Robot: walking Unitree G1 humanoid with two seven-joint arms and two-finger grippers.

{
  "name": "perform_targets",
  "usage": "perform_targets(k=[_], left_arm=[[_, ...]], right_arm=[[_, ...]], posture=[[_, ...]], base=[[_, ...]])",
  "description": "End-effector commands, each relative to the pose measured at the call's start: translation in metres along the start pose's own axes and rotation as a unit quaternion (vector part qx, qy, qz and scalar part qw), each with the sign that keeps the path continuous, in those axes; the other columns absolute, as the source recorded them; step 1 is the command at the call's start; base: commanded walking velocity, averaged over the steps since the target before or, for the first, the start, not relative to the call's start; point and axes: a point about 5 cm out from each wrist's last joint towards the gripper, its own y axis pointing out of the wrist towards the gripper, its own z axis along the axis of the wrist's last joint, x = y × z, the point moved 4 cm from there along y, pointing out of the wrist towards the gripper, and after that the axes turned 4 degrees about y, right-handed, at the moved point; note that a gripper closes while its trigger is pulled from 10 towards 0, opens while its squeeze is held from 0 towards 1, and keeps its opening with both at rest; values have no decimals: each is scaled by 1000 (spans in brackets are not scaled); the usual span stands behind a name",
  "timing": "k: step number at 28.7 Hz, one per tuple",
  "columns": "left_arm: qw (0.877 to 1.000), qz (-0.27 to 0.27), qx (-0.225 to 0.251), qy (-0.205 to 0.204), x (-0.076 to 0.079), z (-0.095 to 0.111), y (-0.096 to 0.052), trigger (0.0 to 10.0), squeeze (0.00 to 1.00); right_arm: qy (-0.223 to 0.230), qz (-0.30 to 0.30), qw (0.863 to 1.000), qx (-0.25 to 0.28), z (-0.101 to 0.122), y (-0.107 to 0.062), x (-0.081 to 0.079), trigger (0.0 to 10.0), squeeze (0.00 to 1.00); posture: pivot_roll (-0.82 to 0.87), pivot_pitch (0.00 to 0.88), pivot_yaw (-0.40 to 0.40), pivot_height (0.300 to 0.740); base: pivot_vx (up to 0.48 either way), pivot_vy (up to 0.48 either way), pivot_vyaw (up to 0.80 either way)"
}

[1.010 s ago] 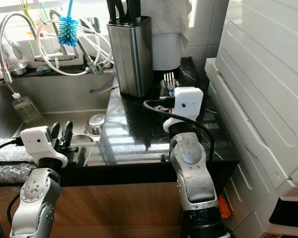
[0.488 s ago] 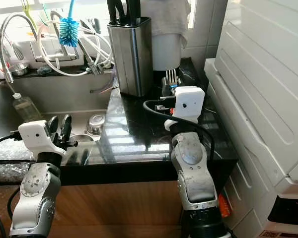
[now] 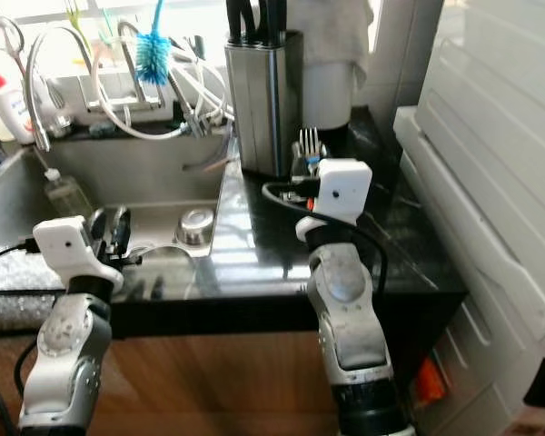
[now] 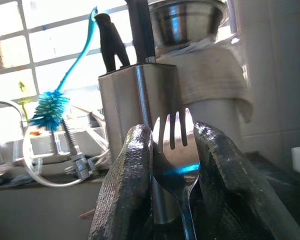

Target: Kitchen organization

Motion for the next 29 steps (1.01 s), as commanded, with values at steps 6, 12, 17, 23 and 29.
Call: perform_targets(k=[6, 12, 17, 23, 29], left_arm=[[1000, 2, 3, 13, -4, 2, 0, 10000, 0], [1000, -6, 0, 12, 0, 1, 1, 10000, 0], [1000, -12, 5, 17, 2, 3, 3, 10000, 0], [1000, -15, 13, 10, 5, 9, 5, 10000, 0], [1000, -9, 12, 13, 2, 10, 8, 10000, 0]], right_arm=[[7, 10, 1000, 6, 2, 1, -8, 10000, 0], [12, 4, 1000, 5, 1, 3, -8, 10000, 0], [11, 0, 1000, 4, 0, 5, -6, 10000, 0], [8, -6, 1000, 4, 0, 7, -3, 10000, 0], [1, -6, 1000, 4, 1, 9, -2, 10000, 0]], posture=[[-43, 0, 120, 740], [-51, 0, 128, 740], [-49, 0, 126, 740], [-43, 0, 125, 740], [-40, 0, 127, 740]], base=[[0, 480, 0], [0, 472, 0], [0, 0, 0], [0, 0, 0], [0, 0, 0]])
